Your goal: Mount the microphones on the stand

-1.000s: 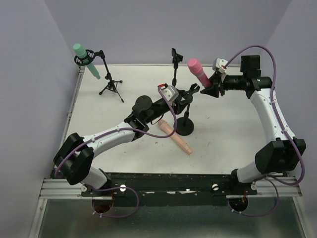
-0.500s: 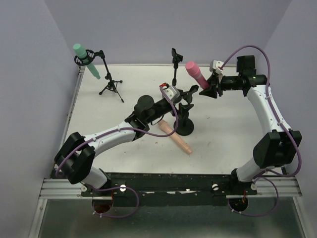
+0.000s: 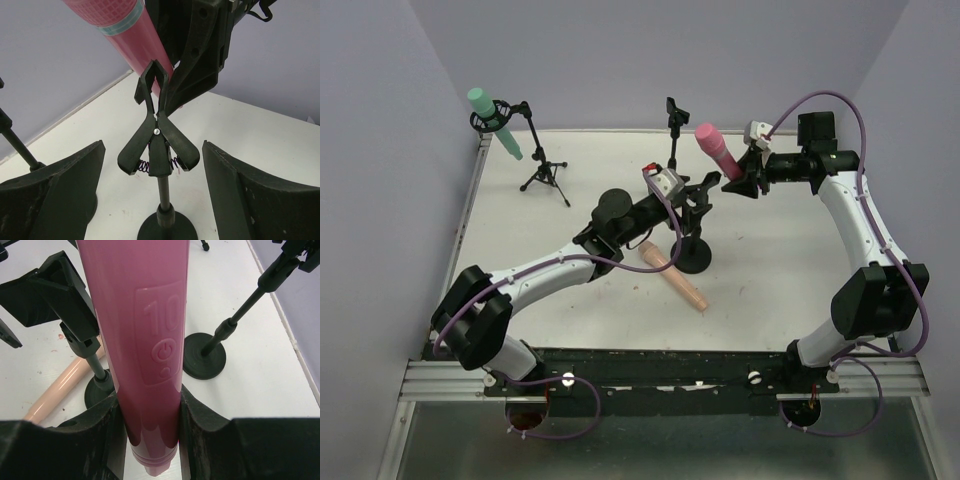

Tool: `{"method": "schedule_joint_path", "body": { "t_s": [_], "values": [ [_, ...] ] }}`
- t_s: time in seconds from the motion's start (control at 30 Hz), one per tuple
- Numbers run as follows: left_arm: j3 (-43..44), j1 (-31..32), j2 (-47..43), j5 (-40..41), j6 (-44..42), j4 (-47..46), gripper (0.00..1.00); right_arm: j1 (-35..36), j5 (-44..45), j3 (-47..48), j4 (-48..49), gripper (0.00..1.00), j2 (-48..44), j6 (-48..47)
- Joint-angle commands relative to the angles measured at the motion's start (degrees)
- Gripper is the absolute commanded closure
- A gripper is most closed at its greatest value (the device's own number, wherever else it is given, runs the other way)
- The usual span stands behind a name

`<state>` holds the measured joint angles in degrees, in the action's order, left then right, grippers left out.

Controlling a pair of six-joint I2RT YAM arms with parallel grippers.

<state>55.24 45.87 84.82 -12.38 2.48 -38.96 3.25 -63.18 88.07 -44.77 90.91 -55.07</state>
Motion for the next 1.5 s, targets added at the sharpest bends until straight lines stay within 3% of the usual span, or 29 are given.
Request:
{"method": "schedule_joint_path", "body": {
  "t_s": [0.0, 0.07, 0.2, 0.4, 0.57, 0.67, 0.87, 1.13, 1.23, 1.3, 1.47],
  "values": [
    [2.06, 0.10, 0.88, 1.13, -0.99, 0.11, 0.18, -0.35, -2.65, 1.05, -0.05, 0.90, -0.39, 0.31],
    [2.15, 0.10, 1.05, 0.69, -1.16, 0.46, 0.30, -0.35, -2.56, 0.87, -0.05, 0.90, -0.47, 0.23],
    [1.54, 0.10, 0.61, 0.08, -1.51, 1.17, 0.66, -0.34, -2.65, 0.87, -1.54, 0.90, -0.47, -1.79],
    [0.83, -0.07, -0.18, -0.18, -2.04, 1.61, 0.80, -0.35, -4.76, 1.75, -7.77, 0.90, -0.56, -9.52],
    [1.71, 0.01, 0.26, -1.41, -1.87, 1.78, 0.81, -0.26, -7.66, 1.49, -12.53, 0.86, -0.57, -16.90],
    [1.97, -0.08, 0.26, -2.99, -1.95, 1.96, 0.81, 0.79, -5.47, 3.24, -12.88, 0.86, 1.80, -17.53],
    [2.06, -0.60, 0.09, -6.24, -0.37, 1.78, 0.82, 4.75, -2.57, 6.24, -19.73, 0.86, 6.90, -28.15],
    [1.89, -1.31, 0.00, -8.36, 0.77, 1.87, 0.82, 6.42, -1.86, 2.55, -14.73, 0.85, 6.65, -26.85],
    [1.89, -1.48, -0.18, -7.75, 1.30, 2.13, 0.73, 6.42, -1.60, 1.14, -13.50, 0.85, 5.86, -25.44],
    [1.71, -1.57, -0.35, -7.22, 1.74, 2.13, 0.60, 6.42, -1.25, 0.44, -12.27, 0.84, 4.98, -23.95],
    [1.71, -1.66, -1.23, -6.78, 2.62, 3.27, 0.28, 6.33, -0.46, -1.32, -8.76, 0.71, 2.78, -20.00]
  ]
}}
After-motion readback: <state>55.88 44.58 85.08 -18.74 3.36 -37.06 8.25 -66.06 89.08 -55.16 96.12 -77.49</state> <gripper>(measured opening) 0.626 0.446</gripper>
